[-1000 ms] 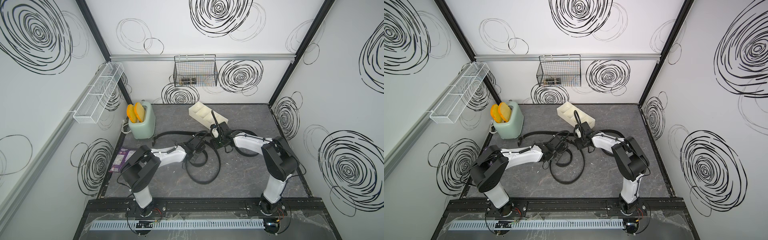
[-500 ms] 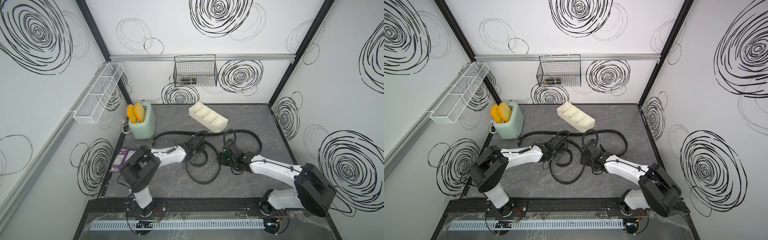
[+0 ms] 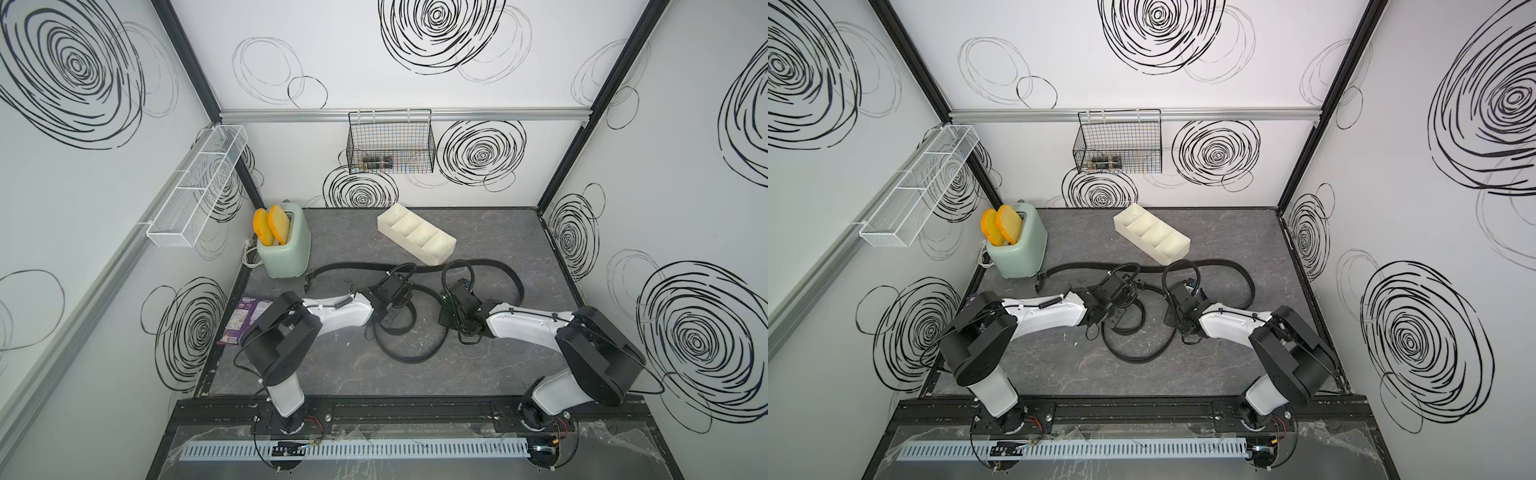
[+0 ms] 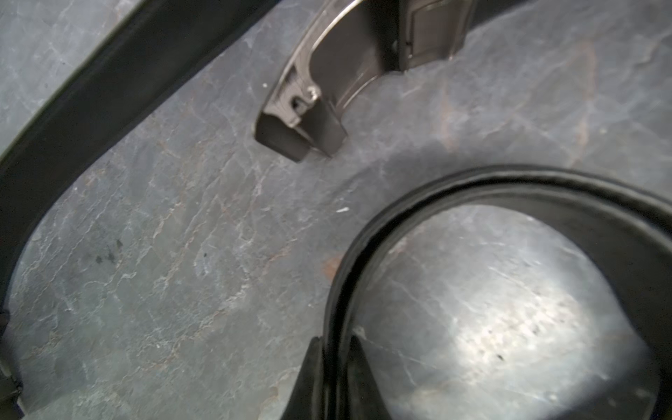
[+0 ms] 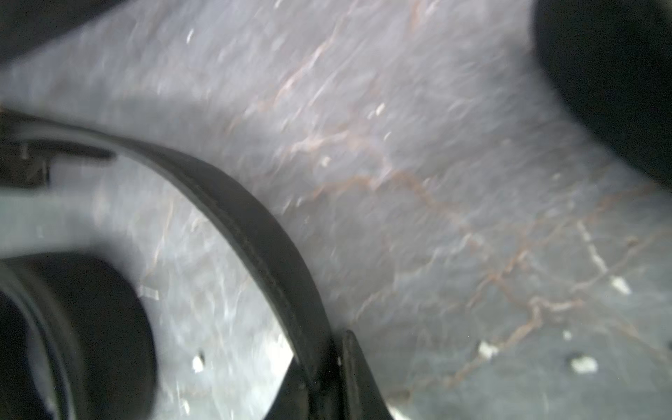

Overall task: Place the belts into the storage roll
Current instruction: Roll the belt at the center of the board.

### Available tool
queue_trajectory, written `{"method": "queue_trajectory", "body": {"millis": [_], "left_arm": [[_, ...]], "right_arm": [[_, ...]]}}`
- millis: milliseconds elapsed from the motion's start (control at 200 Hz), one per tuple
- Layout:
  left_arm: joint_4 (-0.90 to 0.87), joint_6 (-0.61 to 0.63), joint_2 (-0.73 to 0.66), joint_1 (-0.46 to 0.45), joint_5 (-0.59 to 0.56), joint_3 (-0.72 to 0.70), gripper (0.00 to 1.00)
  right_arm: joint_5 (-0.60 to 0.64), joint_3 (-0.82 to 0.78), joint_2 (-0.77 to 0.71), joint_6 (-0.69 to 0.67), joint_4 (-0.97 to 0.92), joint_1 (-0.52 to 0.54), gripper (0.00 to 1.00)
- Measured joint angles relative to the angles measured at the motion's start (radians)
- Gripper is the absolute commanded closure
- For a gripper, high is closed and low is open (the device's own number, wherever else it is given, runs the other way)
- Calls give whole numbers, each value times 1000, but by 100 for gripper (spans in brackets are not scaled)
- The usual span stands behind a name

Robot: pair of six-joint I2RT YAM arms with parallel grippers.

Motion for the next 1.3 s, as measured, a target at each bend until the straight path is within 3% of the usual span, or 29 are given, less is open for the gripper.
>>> {"method": "queue_trajectory", "body": {"millis": [225, 390, 550, 761, 1021, 1141, 1301], "left_arm": [[1, 3, -1, -48, 3, 0, 100], [0, 3, 2, -106, 4, 5, 100], [-11, -3, 28, -143, 3, 37, 100], [-53, -21, 53, -144, 3, 77, 100], [-51, -25, 66, -146, 3, 93, 100], [-45, -24, 63, -146, 3, 87, 100], [-33, -24, 58, -146, 3, 78, 100]], "right_arm": [[5, 115, 101, -178, -19, -146, 100], [-15, 275, 229, -354, -35, -163, 99], [-101, 390, 329, -451, -31, -159, 88], [-216, 384, 331, -451, 8, -170, 62], [-285, 223, 130, -325, -13, -291, 41], [-238, 154, -61, -257, -76, -340, 36], [-226, -19, -333, -123, -111, -323, 33]]}}
